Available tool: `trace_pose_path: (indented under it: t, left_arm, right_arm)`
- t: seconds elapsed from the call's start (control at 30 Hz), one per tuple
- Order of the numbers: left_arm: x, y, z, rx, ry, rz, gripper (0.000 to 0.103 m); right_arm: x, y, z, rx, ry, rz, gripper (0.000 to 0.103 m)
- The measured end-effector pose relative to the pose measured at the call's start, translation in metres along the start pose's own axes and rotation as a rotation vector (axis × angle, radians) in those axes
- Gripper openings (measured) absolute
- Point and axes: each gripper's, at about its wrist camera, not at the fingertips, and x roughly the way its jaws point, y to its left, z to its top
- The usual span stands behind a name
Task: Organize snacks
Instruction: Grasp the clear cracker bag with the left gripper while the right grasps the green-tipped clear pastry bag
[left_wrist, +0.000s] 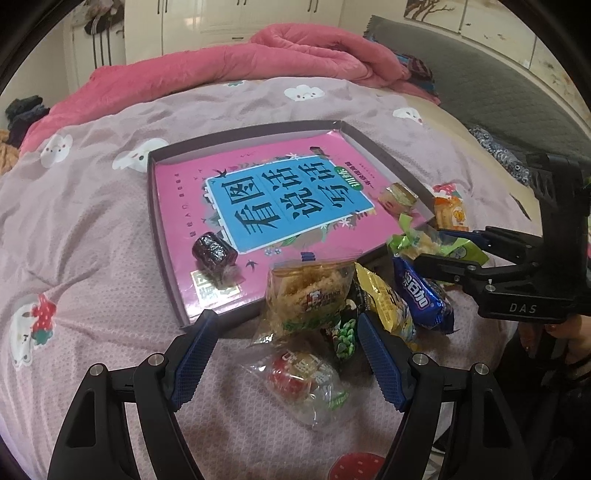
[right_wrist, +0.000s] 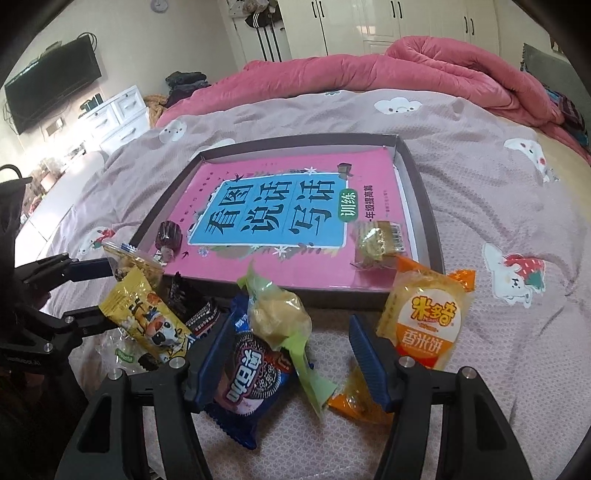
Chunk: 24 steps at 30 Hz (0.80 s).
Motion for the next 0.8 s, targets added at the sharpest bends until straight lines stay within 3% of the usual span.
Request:
trace_pose_path:
  t: [0.3, 0.8]
  left_arm:
    - [0.004, 0.008, 0.006, -0.032, -0.021, -0.061, 0.078]
    - [0.016, 0.002, 0.013, -0.001, -0.035, -0.091, 0.06]
  right_arm:
    - [0.008, 0.009, 0.002, -0.062, 0.008, 0.009, 0.035]
    - [0.0, 0.004, 0.004, -0.022, -0.018, 0.035, 0.035]
